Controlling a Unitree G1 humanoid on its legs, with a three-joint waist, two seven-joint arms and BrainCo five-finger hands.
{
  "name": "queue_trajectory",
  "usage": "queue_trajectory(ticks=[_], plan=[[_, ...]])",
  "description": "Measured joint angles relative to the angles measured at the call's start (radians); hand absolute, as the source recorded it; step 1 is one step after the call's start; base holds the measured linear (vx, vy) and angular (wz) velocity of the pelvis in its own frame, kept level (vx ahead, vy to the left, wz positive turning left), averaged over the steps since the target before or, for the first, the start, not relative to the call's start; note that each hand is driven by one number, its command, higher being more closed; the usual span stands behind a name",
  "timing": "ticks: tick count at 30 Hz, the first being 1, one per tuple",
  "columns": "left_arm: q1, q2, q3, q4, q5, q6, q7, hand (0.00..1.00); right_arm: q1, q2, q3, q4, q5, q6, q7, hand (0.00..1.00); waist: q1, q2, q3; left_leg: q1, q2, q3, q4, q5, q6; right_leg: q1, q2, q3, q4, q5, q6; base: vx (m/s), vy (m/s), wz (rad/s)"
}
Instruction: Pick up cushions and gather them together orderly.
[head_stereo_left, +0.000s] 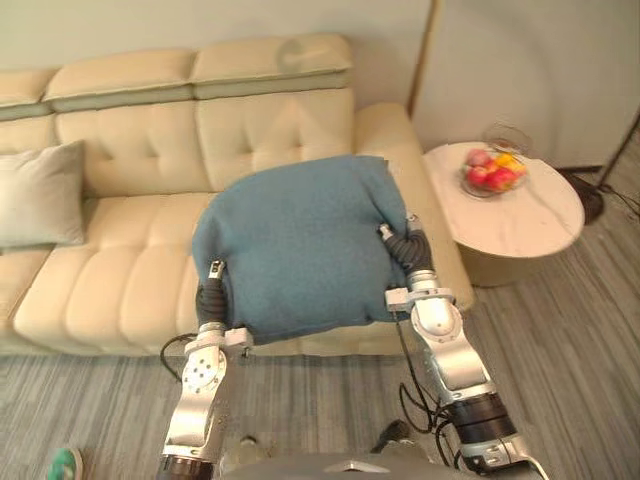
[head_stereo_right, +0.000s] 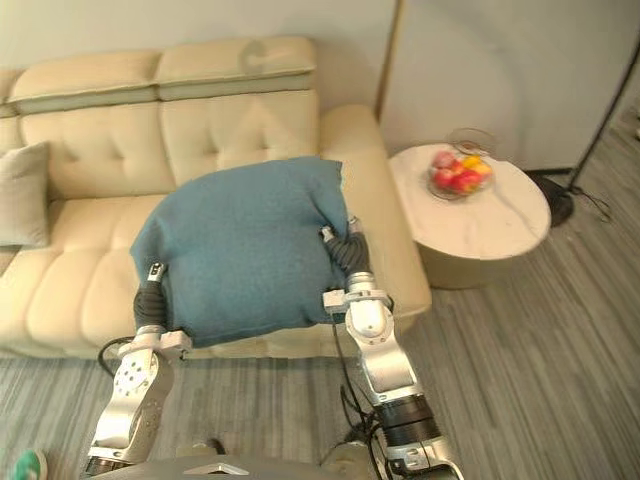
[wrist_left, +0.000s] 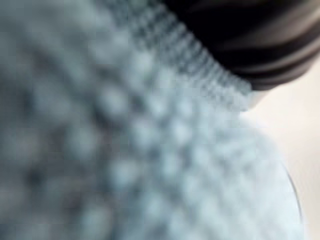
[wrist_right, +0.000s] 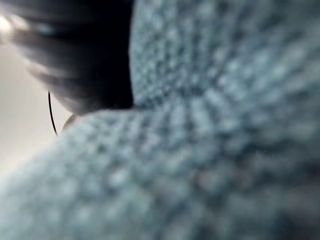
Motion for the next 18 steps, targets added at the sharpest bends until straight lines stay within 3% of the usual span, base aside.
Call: queue_trajectory(ticks=[3,4,5,6,7,9,10,11,12,13,14,16,18], plan=[[0.013,0.013,0.018,0.003,0.000,0.000,0.002,1.00,0.022,0.039,0.005,0.016,0.001,0.000,0.005,1.00,0.021,-0.011,-0.002,-0.065,-0.020,-0.019,0.174,-0.120,0.041,0.003,-0.055,0.042,0.025,0.020,0.006,-0.09,0.364,0.30],[0.022,0.013,0.024,0.004,0.003,0.000,0.002,1.00,0.023,0.059,0.007,0.036,0.001,0.000,0.008,1.00,0.026,-0.011,-0.002,-0.090,-0.033,-0.017,0.235,-0.162,0.061,-0.023,-0.098,0.059,0.082,0.017,0.005,-0.07,0.354,0.01],[0.024,0.013,0.024,0.004,0.005,0.000,0.001,1.00,0.024,0.061,0.006,0.040,0.001,0.000,0.008,1.00,0.027,-0.013,-0.002,-0.098,-0.043,-0.017,0.250,-0.173,0.068,-0.034,-0.113,0.064,0.102,0.012,-0.004,-0.06,0.389,0.03],[0.028,0.013,0.023,0.005,0.007,0.000,0.001,1.00,0.028,0.064,0.005,0.046,0.001,0.001,0.009,1.00,0.026,-0.018,0.002,-0.113,-0.068,-0.013,0.276,-0.198,0.089,-0.073,-0.151,0.098,0.159,0.001,-0.071,-0.04,0.278,-0.02],[0.035,0.013,0.023,0.006,0.007,0.000,0.001,1.00,0.029,0.068,0.004,0.057,0.001,0.001,0.010,1.00,0.023,-0.024,0.009,-0.109,-0.084,-0.013,0.280,-0.210,0.103,-0.103,-0.163,0.146,0.203,-0.005,-0.173,-0.03,0.294,-0.01],[0.038,0.013,0.022,0.011,0.008,0.002,-0.006,1.00,0.037,0.073,-0.003,0.079,0.001,0.001,0.017,1.00,0.006,-0.046,0.027,-0.087,-0.110,-0.045,0.274,-0.227,0.132,-0.123,-0.159,0.288,0.290,-0.017,-0.197,0.01,0.191,0.28],[0.038,0.014,0.021,0.014,0.008,0.002,-0.022,1.00,0.050,0.073,-0.007,0.079,0.002,0.001,0.018,1.00,-0.011,-0.044,0.044,-0.080,-0.113,-0.077,0.263,-0.229,0.138,-0.139,-0.107,0.401,0.353,-0.120,-0.130,0.09,0.045,0.62],[0.038,0.014,0.021,0.022,0.009,0.002,-0.028,1.00,0.054,0.072,-0.007,0.078,0.003,0.001,0.021,1.00,-0.020,-0.064,0.046,-0.074,-0.115,-0.100,0.237,-0.222,0.147,-0.154,0.017,0.491,0.381,-0.237,-0.044,0.08,0.008,0.51],[0.038,0.014,0.021,0.024,0.010,0.002,-0.029,1.00,0.054,0.071,-0.008,0.077,0.003,0.001,0.022,1.00,-0.020,-0.068,0.045,-0.073,-0.115,-0.100,0.231,-0.220,0.144,-0.159,0.048,0.492,0.374,-0.259,-0.038,0.15,-0.072,0.31],[0.036,0.007,0.018,0.039,0.010,0.002,-0.030,1.00,0.050,0.064,-0.013,0.076,0.003,0.000,0.026,1.00,-0.026,-0.054,0.053,-0.073,-0.115,-0.111,0.223,-0.216,0.150,-0.167,0.096,0.496,0.365,-0.297,-0.040,0.11,-0.030,0.07],[0.033,0.007,0.019,0.041,0.010,0.003,-0.031,1.00,0.047,0.065,-0.015,0.076,0.004,0.000,0.026,1.00,-0.025,-0.054,0.054,-0.068,-0.113,-0.116,0.216,-0.216,0.150,-0.181,0.102,0.482,0.367,-0.304,-0.034,0.14,-0.046,-0.04],[0.028,0.011,0.022,0.041,0.012,0.004,-0.032,1.00,0.048,0.068,-0.016,0.076,0.014,0.000,0.035,1.00,-0.025,-0.031,0.069,-0.045,-0.113,-0.118,0.172,-0.212,0.150,-0.223,0.130,0.422,0.328,-0.300,-0.032,0.09,-0.049,-0.10],[0.029,0.010,0.019,0.041,0.026,0.008,-0.040,1.00,0.063,0.062,-0.024,0.075,0.023,0.000,0.046,1.00,-0.041,-0.023,0.073,-0.013,-0.122,-0.136,0.135,-0.203,0.115,-0.235,0.192,0.421,0.206,-0.200,-0.060,0.23,-0.141,0.46]])
